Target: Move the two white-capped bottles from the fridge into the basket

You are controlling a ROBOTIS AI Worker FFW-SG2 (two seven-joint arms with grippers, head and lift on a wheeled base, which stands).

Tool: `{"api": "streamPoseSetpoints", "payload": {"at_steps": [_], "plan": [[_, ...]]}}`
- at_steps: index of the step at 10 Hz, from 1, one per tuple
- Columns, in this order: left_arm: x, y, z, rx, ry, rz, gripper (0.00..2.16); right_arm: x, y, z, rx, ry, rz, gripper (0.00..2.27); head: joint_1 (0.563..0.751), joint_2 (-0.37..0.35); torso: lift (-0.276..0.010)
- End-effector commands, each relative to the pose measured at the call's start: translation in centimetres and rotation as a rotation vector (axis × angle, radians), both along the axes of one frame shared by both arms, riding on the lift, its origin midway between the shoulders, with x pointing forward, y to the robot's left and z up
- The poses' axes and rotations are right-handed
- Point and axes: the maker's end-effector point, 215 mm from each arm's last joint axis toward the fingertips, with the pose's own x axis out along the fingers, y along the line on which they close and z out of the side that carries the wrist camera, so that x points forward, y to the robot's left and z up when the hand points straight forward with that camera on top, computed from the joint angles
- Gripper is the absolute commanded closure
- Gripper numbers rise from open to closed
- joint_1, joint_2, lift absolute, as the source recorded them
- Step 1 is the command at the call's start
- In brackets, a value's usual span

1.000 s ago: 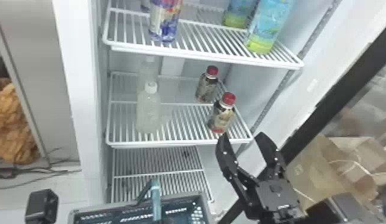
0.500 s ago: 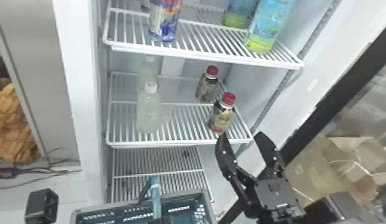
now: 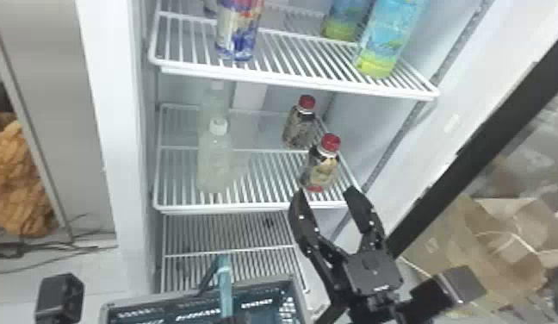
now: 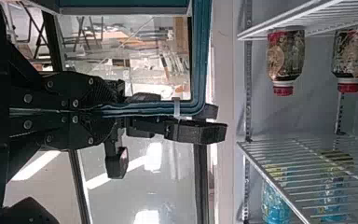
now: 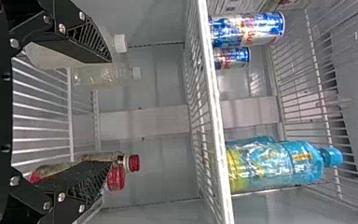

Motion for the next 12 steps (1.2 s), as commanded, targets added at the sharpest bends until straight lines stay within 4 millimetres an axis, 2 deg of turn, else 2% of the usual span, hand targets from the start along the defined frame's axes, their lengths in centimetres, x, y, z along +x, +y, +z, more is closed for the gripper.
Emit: {"api": "streamPoseSetpoints", "payload": {"at_steps": [1, 3, 5, 6, 8, 12], "plan": [[-0.2, 0.1, 0.0, 0.003, 0.001, -0.006, 1.12, 0.6, 1.1, -0.3, 0.01, -0.002, 0.028, 0.29, 0.695, -0.35, -0.26], [-0.2, 0.1, 0.0, 0.001, 0.001, -0.009, 1.12, 1.8, 2.4, -1.3, 0.018, 0.0, 0.076, 0.29, 0.695, -0.35, -0.26], [-0.3, 0.0, 0.1, -0.001, 0.002, -0.011, 1.12, 3.7, 3.7, -1.4, 0.002, -0.02, 0.125, 0.29, 0.695, -0.35, -0.26], [-0.3, 0.0, 0.2, -0.005, 0.0, -0.012, 1.12, 4.5, 4.1, -2.3, 0.0, 0.004, 0.139, 0.29, 0.695, -0.35, -0.26], [-0.4, -0.1, 0.1, -0.005, 0.002, -0.015, 1.12, 6.1, 4.8, -4.1, -0.044, 0.058, 0.187, 0.29, 0.695, -0.341, -0.26], [-0.5, -0.2, 0.3, -0.01, 0.001, -0.019, 1.12, 8.7, 5.8, -5.4, -0.101, 0.083, 0.259, 0.29, 0.695, -0.304, -0.26]]}}
